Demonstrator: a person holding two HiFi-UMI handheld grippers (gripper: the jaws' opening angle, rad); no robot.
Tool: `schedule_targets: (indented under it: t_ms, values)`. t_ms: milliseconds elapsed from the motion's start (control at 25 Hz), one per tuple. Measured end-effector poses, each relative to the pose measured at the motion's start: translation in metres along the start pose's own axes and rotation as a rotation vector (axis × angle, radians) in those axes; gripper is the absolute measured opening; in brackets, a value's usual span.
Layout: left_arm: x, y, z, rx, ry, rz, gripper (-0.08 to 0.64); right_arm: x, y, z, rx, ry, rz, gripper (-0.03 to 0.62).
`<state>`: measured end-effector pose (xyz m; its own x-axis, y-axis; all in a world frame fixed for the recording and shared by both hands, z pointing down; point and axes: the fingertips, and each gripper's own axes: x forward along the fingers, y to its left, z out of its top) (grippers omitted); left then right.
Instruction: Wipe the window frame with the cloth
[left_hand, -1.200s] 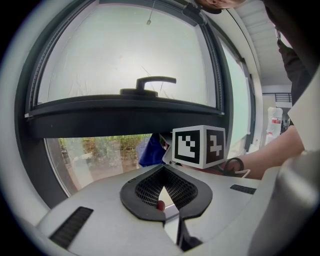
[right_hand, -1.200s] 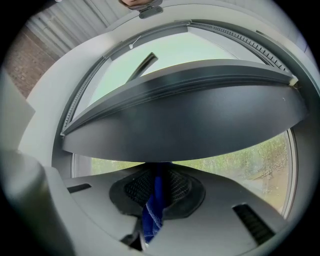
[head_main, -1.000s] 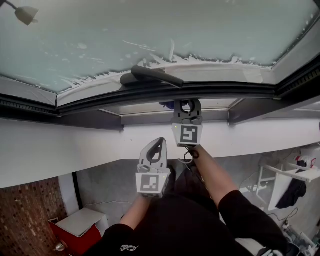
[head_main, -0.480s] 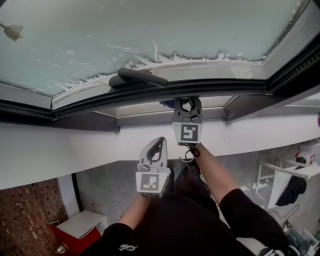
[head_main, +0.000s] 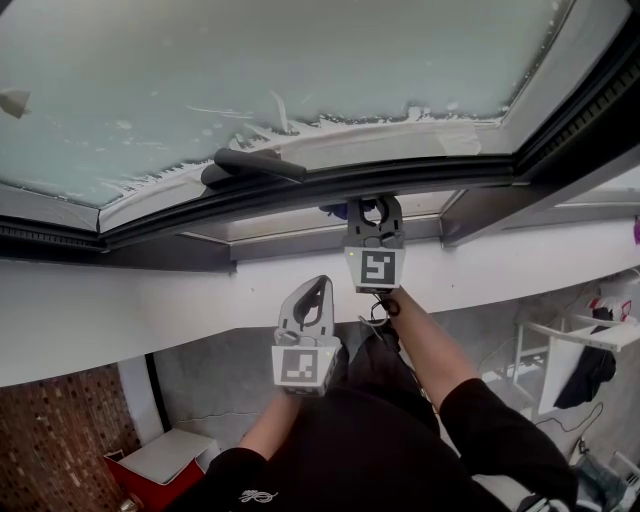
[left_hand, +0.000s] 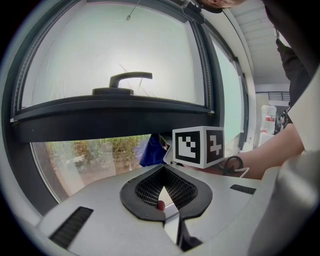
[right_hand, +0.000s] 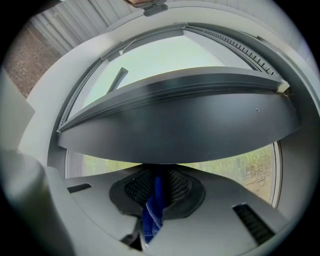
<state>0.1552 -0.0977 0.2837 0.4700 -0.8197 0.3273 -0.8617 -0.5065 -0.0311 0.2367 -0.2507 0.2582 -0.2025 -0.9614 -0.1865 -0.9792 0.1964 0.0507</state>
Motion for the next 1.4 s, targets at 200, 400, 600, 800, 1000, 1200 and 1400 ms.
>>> schedule_targets:
  t_ms: [200,400,600,800,1000,1200,1400]
  values:
    - [0.006,-0.011,0.003,0.003,-0.003,-0.013,0.005,-0.004,-0.016,-0.002,-0.007,0.009,-0.017,0.021]
    - [0.012,-0.021,0.005,0.01,-0.006,-0.021,0.004,-0.009,-0.032,-0.003,-0.006,0.013,-0.035,0.021]
    - [0.018,-0.034,0.009,0.01,-0.017,-0.028,0.003,-0.013,-0.048,-0.004,0.004,0.017,-0.046,0.021]
    - [0.023,-0.044,0.011,0.025,-0.015,-0.042,0.005,-0.017,-0.062,-0.002,-0.003,0.015,-0.058,0.021]
    - [0.026,-0.049,0.013,0.028,-0.01,-0.041,0.003,-0.021,-0.074,-0.002,-0.011,0.017,-0.074,0.022]
    - [0.03,-0.057,0.012,0.035,-0.008,-0.052,0.005,-0.025,-0.088,-0.004,-0.012,0.025,-0.092,0.021]
    - [0.034,-0.061,0.015,0.031,-0.01,-0.053,0.005,-0.026,-0.097,-0.005,-0.019,0.023,-0.098,0.023]
